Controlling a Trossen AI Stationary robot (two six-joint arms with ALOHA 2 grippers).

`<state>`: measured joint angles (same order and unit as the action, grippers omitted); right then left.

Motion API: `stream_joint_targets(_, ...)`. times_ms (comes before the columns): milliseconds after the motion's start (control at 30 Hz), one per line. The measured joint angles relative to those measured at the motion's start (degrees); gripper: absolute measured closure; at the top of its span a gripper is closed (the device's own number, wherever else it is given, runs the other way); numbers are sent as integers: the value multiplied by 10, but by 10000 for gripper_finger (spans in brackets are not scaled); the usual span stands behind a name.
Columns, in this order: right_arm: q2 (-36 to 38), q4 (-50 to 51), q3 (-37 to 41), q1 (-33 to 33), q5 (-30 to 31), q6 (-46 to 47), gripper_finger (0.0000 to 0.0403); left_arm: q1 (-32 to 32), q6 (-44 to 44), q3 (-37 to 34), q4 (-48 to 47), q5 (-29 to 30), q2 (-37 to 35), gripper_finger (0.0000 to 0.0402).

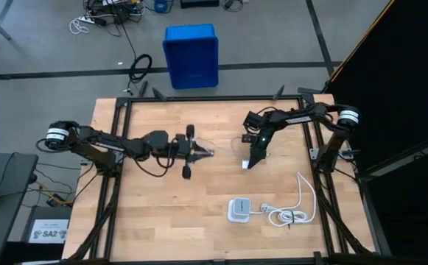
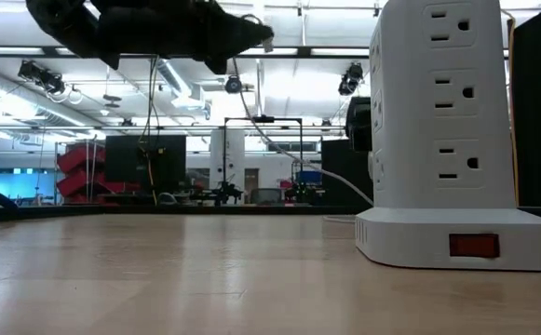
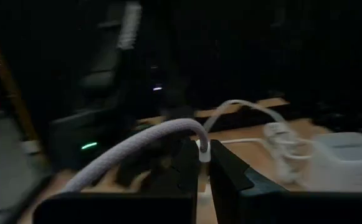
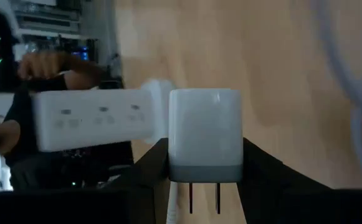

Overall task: Insert USB
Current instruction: Insert the white usb cable into the white charger adapter

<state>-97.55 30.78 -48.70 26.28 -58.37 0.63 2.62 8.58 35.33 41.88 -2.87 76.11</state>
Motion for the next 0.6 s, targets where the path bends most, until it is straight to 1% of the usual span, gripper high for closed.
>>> stream_joint_targets(67, 10, 20, 2, 3, 8, -5, 293, 22, 2, 0, -27, 10, -22, 402)
stream_joint_targets(167, 21, 55, 1, 5, 35, -19, 293, 57, 3, 0, -64, 13, -52, 402)
stream_joint_targets(333, -6, 76, 26, -2, 46, -20, 293, 99, 2, 0, -114, 10, -86, 402)
stream_joint_targets(433, -34, 86, 34, -9, 84, -24, 293, 103, -3, 0, -123, -13, -87, 402)
stream_joint_targets(567, -44, 82, 32, -11, 118, -24, 293, 98, -11, 0, -128, -22, -82, 402)
stream_joint_targets(600, -44, 83, 30, -11, 126, -29, 287, 97, -12, 0, -133, -22, -82, 402)
